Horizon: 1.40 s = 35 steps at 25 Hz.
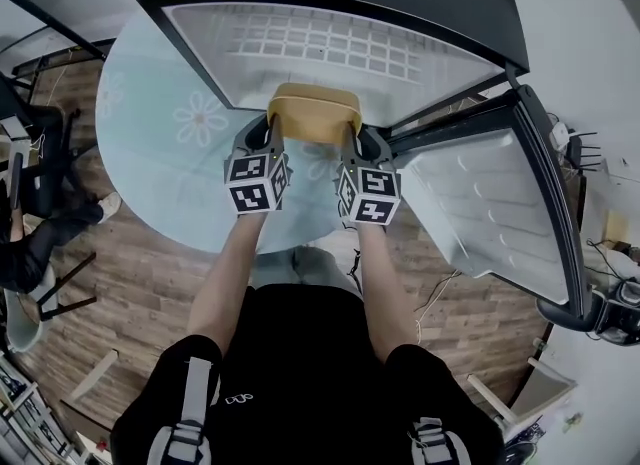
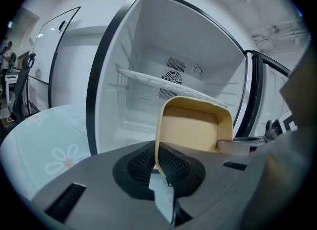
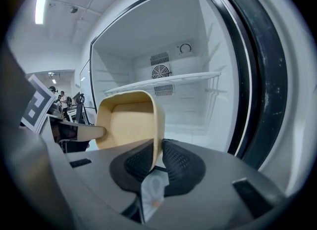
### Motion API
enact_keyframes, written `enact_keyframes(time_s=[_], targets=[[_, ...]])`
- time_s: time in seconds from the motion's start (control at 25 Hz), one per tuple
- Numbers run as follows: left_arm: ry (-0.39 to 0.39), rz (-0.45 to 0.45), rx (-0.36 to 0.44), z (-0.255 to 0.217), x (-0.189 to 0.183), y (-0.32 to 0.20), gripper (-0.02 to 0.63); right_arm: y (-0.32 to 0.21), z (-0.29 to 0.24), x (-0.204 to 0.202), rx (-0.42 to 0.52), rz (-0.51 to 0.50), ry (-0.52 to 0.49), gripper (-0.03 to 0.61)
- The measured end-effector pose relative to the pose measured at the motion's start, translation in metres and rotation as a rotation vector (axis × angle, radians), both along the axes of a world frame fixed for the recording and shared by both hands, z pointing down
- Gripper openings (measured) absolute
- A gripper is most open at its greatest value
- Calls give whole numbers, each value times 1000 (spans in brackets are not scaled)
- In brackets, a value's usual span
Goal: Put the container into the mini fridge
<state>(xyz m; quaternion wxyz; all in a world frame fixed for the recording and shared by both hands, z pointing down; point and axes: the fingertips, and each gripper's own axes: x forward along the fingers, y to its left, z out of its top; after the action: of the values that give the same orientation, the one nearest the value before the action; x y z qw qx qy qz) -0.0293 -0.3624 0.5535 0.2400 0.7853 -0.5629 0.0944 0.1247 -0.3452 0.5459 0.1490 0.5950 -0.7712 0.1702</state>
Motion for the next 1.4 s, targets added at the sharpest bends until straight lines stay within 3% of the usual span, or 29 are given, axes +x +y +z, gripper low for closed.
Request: enact_keyframes(time_s=[0.36, 0.96, 1.4], targets=[[7, 6, -58, 28, 7, -22, 17, -20, 28, 7, -44, 32, 14, 46], [-74, 45, -95, 51, 2, -44, 17, -46, 57, 1, -104, 33, 22, 43], [-74, 66, -94, 62, 4, -58, 17, -60, 68, 3, -127, 32, 35, 43]])
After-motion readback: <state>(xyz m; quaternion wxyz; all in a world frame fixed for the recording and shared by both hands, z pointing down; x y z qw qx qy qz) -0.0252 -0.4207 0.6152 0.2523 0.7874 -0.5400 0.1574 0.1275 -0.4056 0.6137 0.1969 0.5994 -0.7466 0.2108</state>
